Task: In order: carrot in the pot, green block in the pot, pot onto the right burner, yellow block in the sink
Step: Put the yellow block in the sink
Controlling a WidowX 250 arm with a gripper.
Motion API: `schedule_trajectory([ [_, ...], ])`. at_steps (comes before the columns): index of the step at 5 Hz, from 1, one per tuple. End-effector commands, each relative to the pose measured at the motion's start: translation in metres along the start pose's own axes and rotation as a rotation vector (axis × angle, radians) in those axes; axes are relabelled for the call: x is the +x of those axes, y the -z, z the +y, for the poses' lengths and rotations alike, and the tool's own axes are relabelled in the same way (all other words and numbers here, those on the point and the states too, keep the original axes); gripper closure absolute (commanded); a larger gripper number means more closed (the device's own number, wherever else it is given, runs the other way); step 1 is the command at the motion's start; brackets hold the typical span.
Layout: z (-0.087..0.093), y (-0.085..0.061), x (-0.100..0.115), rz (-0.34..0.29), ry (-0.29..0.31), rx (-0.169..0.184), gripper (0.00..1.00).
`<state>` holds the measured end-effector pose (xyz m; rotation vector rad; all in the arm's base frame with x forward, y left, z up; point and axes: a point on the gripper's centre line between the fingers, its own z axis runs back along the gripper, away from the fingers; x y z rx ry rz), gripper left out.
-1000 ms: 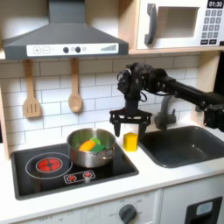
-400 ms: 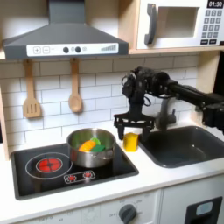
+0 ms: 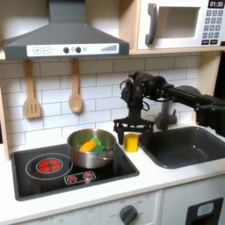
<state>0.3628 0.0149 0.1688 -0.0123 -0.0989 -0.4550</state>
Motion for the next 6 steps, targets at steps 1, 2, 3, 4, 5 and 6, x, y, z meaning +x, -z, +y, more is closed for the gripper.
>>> schedule_trajectory([
  [1, -0.004, 0.007, 0.013, 0.018, 0.016, -0.011, 0.0],
  [2, -0.004, 0.008, 0.017, 0.02, 0.004, -0.015, 0.0],
  [3, -0.002, 0.012, 0.018, 0.031, -0.005, -0.014, 0.0],
  [4, -0.003, 0.016, 0.023, 0.034, 0.0, -0.014, 0.0],
  [5, -0.008, 0.022, 0.028, 0.042, 0.01, -0.021, 0.0],
  [6, -0.007, 0.031, 0.028, 0.058, 0.006, -0.019, 0.0],
])
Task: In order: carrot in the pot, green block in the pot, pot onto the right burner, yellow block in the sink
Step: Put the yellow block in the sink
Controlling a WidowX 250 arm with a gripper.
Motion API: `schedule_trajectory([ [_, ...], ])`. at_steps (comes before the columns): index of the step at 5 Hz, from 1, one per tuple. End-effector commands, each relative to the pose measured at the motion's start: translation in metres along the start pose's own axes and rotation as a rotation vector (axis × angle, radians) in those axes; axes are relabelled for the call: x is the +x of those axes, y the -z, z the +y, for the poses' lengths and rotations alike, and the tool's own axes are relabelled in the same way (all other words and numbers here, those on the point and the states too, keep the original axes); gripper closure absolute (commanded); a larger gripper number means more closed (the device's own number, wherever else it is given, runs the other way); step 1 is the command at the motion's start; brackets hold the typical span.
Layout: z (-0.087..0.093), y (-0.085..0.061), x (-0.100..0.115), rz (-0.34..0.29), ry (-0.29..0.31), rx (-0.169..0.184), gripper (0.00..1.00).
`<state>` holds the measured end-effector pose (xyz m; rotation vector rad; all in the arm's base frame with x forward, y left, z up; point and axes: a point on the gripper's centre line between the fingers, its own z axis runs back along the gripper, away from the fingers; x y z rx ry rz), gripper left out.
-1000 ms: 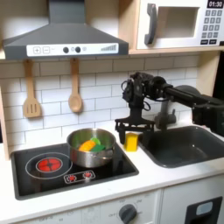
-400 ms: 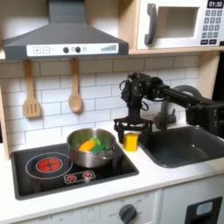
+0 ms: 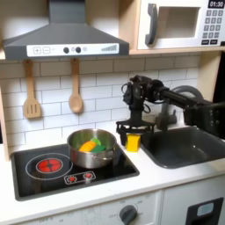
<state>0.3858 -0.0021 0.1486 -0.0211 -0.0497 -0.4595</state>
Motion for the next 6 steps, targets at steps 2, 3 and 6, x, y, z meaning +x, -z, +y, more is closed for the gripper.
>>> schedule_trajectory([
  [2, -0.002, 0.014, 0.006, 0.01, 0.004, 0.01, 0.0],
  [3, -0.001, 0.009, 0.007, -0.02, -0.016, 0.012, 1.0],
  [6, -0.004, -0.011, 0.0, -0.048, 0.007, -0.01, 1.0],
])
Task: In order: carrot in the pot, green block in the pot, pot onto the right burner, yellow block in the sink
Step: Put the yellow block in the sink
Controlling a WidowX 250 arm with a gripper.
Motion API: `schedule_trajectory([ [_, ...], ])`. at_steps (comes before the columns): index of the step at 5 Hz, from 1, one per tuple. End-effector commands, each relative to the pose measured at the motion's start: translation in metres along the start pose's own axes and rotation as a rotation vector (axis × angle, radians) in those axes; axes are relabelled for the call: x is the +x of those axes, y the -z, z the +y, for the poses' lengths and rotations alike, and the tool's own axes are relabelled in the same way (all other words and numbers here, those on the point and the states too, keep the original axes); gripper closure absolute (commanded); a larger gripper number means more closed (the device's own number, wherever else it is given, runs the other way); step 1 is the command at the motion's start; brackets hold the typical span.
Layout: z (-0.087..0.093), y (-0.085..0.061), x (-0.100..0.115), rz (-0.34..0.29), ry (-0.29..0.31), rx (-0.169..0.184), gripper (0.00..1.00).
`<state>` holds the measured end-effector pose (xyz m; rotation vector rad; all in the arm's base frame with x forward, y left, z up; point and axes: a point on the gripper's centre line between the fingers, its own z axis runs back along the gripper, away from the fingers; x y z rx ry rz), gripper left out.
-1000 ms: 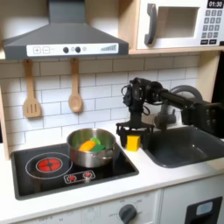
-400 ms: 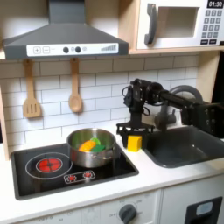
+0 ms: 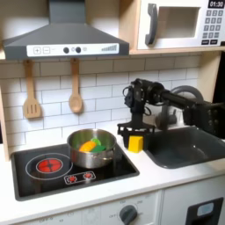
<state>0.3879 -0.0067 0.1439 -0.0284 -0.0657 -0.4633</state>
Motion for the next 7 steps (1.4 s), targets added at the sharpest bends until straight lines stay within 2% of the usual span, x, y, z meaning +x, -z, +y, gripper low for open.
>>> schedule_trajectory([
  [1, -0.011, -0.025, -0.003, -0.053, 0.014, -0.03, 1.0],
  [2, -0.03, -0.02, -0.003, -0.032, 0.043, -0.042, 1.0],
  [3, -0.055, -0.012, -0.007, -0.015, 0.078, -0.074, 1.0],
  [4, -0.082, -0.004, -0.009, 0.005, 0.133, -0.08, 1.0],
  [6, -0.102, 0.011, -0.009, 0.019, 0.17, -0.079, 1.0],
  [7, -0.107, 0.016, -0.005, 0.017, 0.181, -0.07, 1.0],
])
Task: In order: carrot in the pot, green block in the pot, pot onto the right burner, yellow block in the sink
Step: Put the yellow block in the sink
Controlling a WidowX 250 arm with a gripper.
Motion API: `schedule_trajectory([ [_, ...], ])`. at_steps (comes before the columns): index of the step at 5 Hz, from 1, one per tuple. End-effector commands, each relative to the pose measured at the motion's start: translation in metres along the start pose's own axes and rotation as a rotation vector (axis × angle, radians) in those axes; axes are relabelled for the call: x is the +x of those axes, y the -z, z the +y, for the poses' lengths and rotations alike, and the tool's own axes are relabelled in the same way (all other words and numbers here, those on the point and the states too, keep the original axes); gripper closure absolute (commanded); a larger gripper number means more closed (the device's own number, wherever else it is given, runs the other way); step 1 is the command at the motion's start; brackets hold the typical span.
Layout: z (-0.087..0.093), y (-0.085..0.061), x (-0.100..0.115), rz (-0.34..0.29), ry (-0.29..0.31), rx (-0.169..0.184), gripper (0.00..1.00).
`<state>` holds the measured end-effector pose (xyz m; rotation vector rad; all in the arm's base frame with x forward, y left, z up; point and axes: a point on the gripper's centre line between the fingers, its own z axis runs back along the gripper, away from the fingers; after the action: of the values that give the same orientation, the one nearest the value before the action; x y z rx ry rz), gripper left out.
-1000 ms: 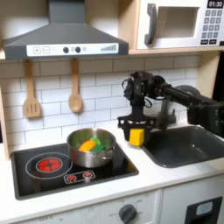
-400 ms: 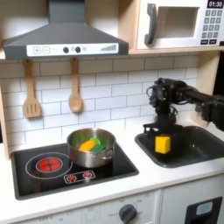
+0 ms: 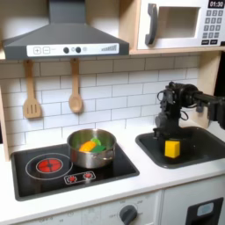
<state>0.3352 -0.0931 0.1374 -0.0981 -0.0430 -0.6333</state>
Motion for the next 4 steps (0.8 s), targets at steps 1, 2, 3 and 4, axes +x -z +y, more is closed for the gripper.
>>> schedule_trajectory([
  [1, -0.006, 0.01, 0.011, -0.003, 0.015, 0.018, 1.0],
  [2, -0.006, 0.025, 0.016, 0.02, -0.003, 0.015, 1.0],
  [3, -0.005, 0.039, 0.02, 0.044, -0.006, 0.019, 1.0],
  [4, -0.006, 0.048, 0.026, 0.054, 0.0, 0.022, 1.0],
])
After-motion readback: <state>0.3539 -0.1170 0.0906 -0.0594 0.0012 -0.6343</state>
